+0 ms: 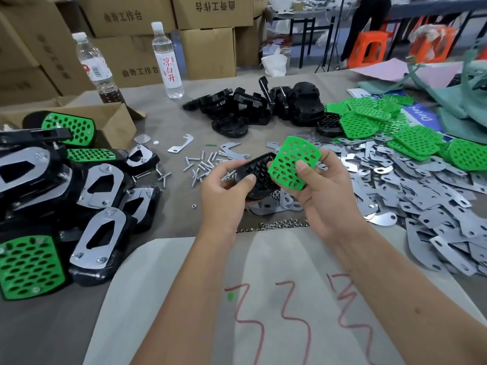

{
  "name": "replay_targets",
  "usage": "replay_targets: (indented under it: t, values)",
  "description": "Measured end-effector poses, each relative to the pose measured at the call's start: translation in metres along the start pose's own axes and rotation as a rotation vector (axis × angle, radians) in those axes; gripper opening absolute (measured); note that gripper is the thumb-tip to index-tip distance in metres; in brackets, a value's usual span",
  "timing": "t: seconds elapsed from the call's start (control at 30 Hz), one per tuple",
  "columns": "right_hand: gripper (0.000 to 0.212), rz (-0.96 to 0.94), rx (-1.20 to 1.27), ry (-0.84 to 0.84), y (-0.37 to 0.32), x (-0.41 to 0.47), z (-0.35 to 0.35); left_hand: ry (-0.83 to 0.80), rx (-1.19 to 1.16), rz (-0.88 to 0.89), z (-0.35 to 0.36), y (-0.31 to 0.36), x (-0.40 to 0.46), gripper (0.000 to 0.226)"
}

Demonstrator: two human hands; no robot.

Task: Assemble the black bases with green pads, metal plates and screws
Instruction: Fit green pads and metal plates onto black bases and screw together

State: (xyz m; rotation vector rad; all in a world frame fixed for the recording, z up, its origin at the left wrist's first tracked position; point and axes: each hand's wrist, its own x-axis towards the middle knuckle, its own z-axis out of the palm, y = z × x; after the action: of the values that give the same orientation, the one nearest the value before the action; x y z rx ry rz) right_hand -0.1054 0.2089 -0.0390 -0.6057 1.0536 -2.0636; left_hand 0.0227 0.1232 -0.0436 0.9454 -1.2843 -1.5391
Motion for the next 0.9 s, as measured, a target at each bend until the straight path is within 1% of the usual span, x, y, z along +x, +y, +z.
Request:
replay_targets:
  t: [0.1,0.23,0.37,0.43,0.5,0.57,0.7,0.8,0.9]
  values:
    - [0.013,-0.001,0.033,0.049,-0.002,0.001,-0.001,0.017,-0.023,-0.005,0.001,0.0,0.002,0.028]
    - [0.011,-0.012,-0.082,0.097,-0.005,0.002,-0.002,0.011,-0.046,-0.015,0.001,0.0,0.003,0.028]
    - [0.024,-0.039,-0.095,0.13,-0.005,0.002,-0.004,-0.013,-0.059,-0.004,0.001,0.0,0.003,0.029]
    - [0.023,-0.059,-0.135,0.148,-0.004,0.001,-0.004,-0.042,-0.066,-0.011,0.001,0.001,0.003,0.033]
    - [0.03,-0.081,-0.181,0.153,-0.002,0.001,-0.004,-0.062,-0.054,-0.014,0.002,0.001,0.003,0.036]
    - [0.038,-0.115,-0.24,0.125,0.0,-0.001,-0.002,-0.071,-0.046,-0.014,0.004,0.001,0.002,0.039]
    - [0.037,-0.19,-0.391,0.044,0.005,-0.003,0.001,-0.085,-0.015,-0.008,0.004,0.002,0.0,0.042]
    - [0.041,-0.226,-0.473,0.076,0.009,-0.004,0.001,-0.105,0.007,0.012,0.004,0.002,-0.002,0.043]
    - [0.046,-0.275,-0.666,0.123,0.012,-0.002,0.001,-0.105,0.026,0.018,0.005,0.001,-0.004,0.046]
